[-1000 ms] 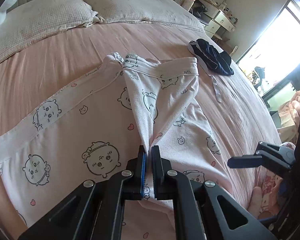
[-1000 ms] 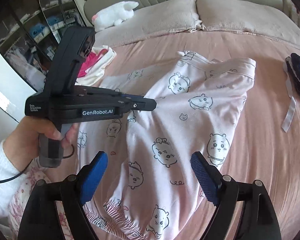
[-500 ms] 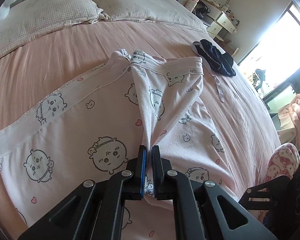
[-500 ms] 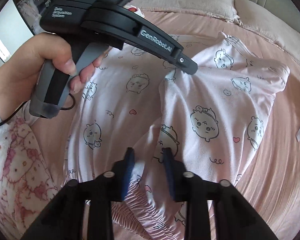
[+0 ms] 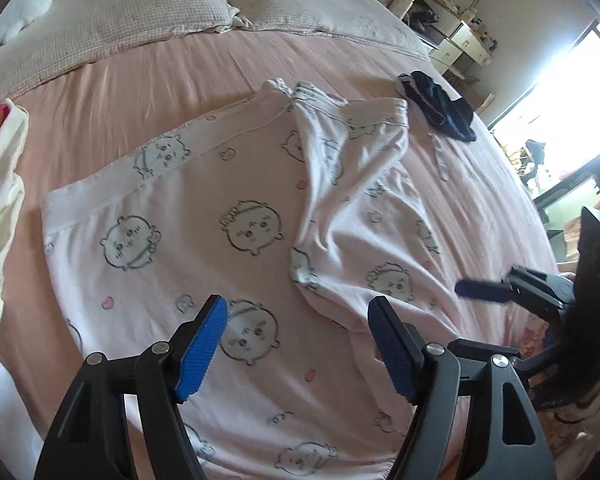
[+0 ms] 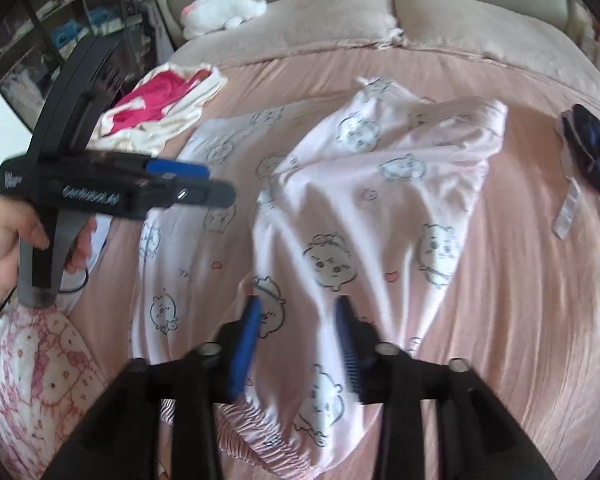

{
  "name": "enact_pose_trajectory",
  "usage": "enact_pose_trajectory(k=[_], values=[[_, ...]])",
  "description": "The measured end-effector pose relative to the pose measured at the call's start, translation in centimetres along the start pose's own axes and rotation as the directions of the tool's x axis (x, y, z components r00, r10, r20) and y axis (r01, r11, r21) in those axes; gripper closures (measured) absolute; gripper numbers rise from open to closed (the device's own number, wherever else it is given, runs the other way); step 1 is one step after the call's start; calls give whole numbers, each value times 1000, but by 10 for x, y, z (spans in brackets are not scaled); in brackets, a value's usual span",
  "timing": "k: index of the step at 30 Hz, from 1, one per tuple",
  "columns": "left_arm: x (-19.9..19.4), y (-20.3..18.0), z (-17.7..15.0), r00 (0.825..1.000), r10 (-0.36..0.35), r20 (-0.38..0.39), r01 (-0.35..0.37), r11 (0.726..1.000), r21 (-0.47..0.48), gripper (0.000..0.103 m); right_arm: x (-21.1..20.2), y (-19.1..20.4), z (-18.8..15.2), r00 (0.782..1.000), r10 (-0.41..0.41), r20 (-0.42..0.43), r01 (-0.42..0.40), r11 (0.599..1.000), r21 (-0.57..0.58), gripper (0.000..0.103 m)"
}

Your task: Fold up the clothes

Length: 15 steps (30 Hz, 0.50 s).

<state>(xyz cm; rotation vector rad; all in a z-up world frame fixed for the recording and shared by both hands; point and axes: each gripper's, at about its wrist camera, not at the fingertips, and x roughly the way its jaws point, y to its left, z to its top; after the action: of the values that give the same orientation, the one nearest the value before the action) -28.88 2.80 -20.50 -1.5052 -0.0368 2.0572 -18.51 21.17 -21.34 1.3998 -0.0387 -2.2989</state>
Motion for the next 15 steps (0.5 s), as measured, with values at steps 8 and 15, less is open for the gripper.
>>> enact_pose_trajectory(k=[8,15], values=[[-1,-60,-49,997,-5,-75,-1,997,-79,31,-34,-29,41,997,-73,39,75,997,-34,14],[29,-74,-71,995,-5,-97,-10,988,-153,76,23,-23,99,997,-3,-75,-10,986,-167,15]])
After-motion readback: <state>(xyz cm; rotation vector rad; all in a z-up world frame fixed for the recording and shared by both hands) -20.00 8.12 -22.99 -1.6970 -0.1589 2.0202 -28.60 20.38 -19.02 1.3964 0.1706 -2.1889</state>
